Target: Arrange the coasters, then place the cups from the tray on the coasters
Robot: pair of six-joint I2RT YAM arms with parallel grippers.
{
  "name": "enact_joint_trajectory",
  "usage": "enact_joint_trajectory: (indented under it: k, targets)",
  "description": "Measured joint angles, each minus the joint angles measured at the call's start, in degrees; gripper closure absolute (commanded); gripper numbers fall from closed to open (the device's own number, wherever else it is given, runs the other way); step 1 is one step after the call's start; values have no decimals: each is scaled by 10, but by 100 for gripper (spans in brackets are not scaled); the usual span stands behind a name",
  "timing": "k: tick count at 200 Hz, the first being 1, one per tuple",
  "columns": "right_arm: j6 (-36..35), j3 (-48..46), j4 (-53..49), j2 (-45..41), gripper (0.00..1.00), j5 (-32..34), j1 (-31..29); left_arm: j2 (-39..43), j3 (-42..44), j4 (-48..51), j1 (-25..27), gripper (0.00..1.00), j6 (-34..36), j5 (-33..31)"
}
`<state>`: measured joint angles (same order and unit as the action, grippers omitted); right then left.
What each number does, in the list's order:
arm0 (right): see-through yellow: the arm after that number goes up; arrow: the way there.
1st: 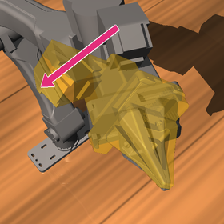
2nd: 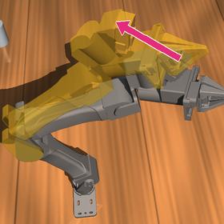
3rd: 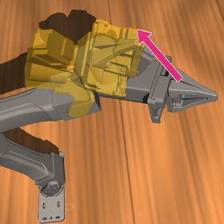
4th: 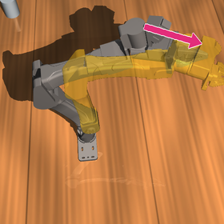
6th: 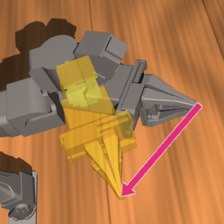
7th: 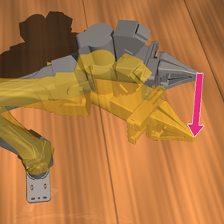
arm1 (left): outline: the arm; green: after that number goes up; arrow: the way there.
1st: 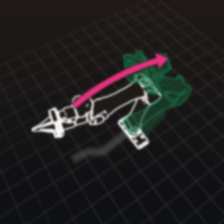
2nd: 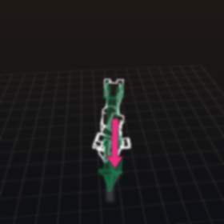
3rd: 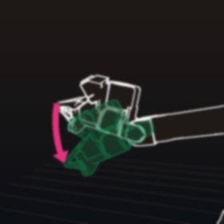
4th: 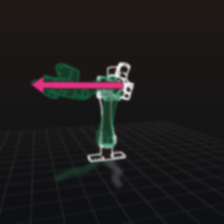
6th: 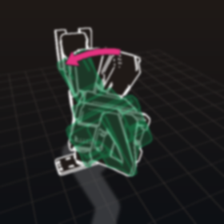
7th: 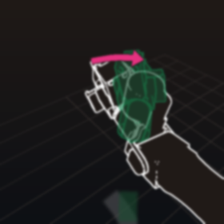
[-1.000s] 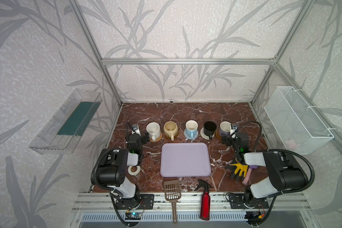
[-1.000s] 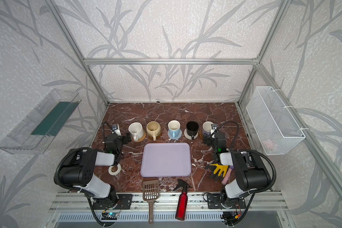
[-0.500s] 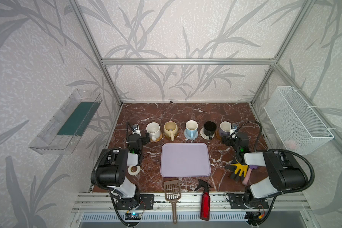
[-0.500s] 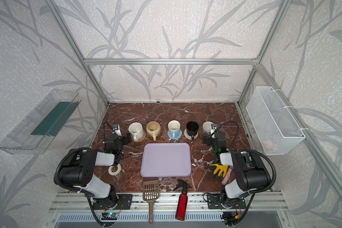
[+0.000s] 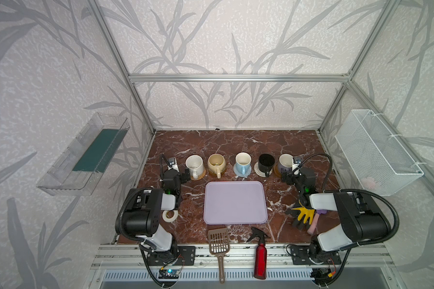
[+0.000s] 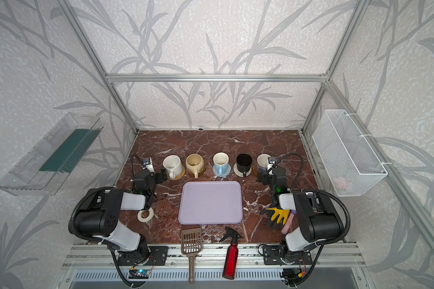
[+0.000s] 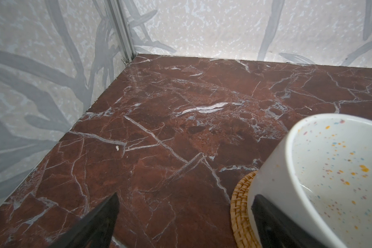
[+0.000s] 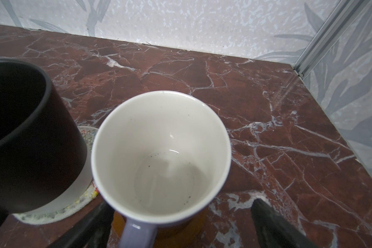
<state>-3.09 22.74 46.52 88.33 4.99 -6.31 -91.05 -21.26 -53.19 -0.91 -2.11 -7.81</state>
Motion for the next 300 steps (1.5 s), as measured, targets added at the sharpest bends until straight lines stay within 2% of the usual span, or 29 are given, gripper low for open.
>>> enact_joint_trajectory:
  k: [83,104,123,136,157,169,300]
  targets:
    - [-2,-2,5,-4,1,-4,0,0,0,1,0,1,0,2]
    - [-5,-13,-22,-63,1,-11,0,0,0,1,0,1,0,3]
    - [-4,-17,-5,-94,1,-10,0,0,0,1,0,1,0,3]
    - [-2,-15,10,-74,1,-4,0,0,0,1,0,1,0,3]
    - [0,-14,54,4,1,7,-2,0,0,1,0,1,0,3]
    - [1,-19,44,20,1,17,-2,0,0,1,0,1,0,3]
    - [0,-15,27,12,1,24,-2,0,0,4,0,1,0,4]
